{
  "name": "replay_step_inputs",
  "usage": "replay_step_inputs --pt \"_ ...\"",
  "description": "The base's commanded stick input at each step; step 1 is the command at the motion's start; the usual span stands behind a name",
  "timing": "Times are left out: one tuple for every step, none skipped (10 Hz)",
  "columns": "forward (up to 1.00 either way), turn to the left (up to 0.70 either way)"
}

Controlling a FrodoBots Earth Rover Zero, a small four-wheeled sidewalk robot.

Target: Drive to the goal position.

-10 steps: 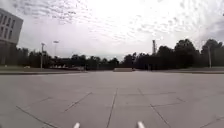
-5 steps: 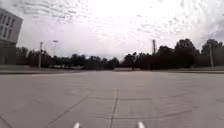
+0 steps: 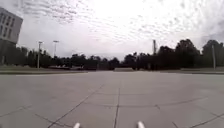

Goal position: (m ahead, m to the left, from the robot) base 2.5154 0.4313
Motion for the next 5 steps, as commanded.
replay_step_inputs --pt "0.70 0.00" --pt "0.70 0.00" --pt "0.70 0.00" --pt "0.70 0.00" --pt "0.70 0.00"
